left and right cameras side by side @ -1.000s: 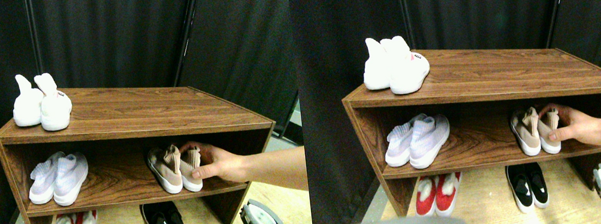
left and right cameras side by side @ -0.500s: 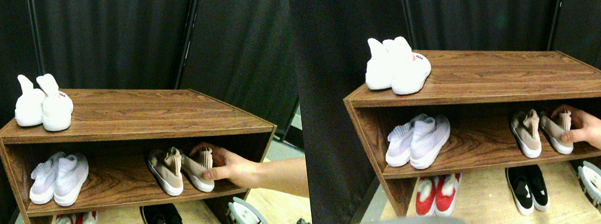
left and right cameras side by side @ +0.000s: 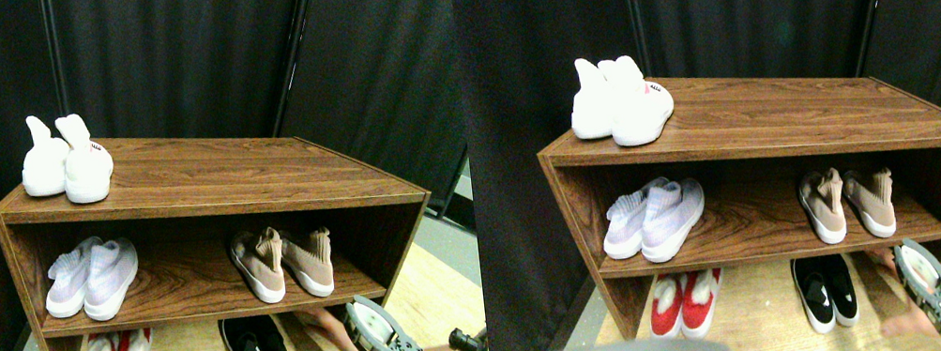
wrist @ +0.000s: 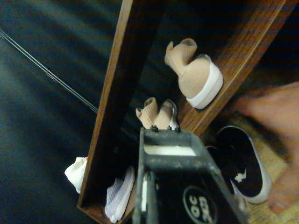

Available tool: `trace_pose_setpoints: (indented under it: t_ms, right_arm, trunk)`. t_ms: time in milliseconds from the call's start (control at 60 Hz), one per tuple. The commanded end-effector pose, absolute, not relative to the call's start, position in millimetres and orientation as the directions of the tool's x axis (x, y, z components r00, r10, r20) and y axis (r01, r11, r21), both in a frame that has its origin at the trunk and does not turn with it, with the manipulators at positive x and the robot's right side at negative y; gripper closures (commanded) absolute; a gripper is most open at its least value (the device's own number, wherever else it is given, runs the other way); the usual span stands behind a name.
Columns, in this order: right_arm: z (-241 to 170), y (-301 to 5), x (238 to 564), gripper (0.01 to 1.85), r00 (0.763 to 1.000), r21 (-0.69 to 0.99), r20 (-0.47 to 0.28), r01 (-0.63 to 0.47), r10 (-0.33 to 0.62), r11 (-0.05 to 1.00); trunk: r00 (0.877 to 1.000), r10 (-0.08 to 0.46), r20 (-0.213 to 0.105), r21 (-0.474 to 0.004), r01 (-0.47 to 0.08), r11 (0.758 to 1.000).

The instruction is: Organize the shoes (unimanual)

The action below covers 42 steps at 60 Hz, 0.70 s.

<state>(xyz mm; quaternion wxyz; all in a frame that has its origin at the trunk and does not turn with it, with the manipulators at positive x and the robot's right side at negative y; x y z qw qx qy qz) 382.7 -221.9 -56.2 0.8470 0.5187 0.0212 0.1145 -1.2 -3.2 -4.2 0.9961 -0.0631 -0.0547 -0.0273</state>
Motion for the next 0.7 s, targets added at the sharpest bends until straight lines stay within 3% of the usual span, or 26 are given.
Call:
trace_pose_setpoints:
  t_ms: [17, 250, 650, 700]
  right_arm:
    - [-50.6, -219.1, 381.5, 1.80, 0.970, 0.873, 0.121, -0.206, 0.213, 0.442]
    - [-50.2, -219.7, 382.3, 1.80, 0.965, 0.880, 0.117, -0.210, 0.235, 0.425]
    - [-48.5, -224.4, 380.6, 1.80, 0.974, 0.862, 0.131, -0.204, 0.186, 0.465]
    - [-46.2, -229.1, 384.5, 1.80, 0.971, 0.852, 0.159, -0.226, 0.178, 0.472]
  trunk:
    - [0.993, -0.046, 0.105, -0.135, 0.060, 0.989]
    - [0.993, -0.048, 0.105, -0.136, 0.063, 0.989]
    - [0.993, -0.054, 0.103, -0.132, 0.067, 0.989]
    - [0.993, -0.055, 0.104, -0.130, 0.069, 0.989]
